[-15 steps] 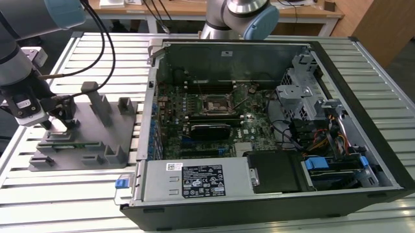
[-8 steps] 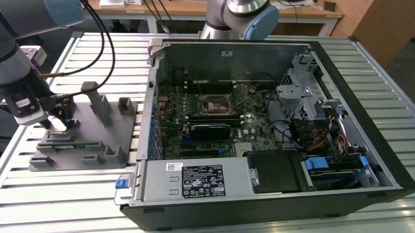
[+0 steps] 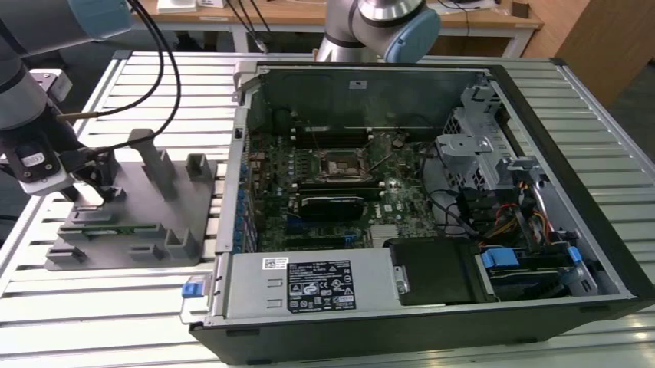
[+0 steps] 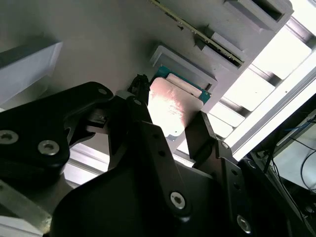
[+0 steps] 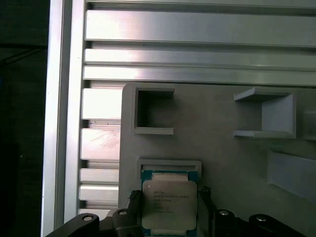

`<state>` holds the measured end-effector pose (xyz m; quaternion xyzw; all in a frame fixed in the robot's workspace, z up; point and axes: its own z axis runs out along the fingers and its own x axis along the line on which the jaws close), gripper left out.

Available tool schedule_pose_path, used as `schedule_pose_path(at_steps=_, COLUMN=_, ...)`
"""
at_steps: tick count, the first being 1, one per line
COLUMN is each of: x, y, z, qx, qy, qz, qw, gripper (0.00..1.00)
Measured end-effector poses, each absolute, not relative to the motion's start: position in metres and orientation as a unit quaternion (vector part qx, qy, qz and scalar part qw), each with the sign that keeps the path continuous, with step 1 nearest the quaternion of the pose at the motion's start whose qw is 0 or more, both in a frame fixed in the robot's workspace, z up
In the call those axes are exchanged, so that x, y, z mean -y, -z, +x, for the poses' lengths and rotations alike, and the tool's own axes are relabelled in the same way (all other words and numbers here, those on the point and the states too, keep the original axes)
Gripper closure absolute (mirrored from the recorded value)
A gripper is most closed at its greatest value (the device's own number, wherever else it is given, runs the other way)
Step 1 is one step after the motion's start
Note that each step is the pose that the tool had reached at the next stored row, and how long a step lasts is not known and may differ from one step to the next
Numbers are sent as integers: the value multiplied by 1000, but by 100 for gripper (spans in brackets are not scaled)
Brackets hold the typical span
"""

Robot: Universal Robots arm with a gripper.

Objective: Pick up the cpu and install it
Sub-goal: 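Pick up the cpu and move it towards the insertion slot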

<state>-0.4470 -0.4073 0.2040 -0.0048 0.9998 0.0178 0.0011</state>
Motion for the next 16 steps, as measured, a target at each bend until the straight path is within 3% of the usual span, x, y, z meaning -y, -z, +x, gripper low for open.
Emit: schedule_pose_path(at_steps=16, x=407, y=-211, z=-447, qx=-1000, qy=-18, qz=-5, qw=1, gripper=46)
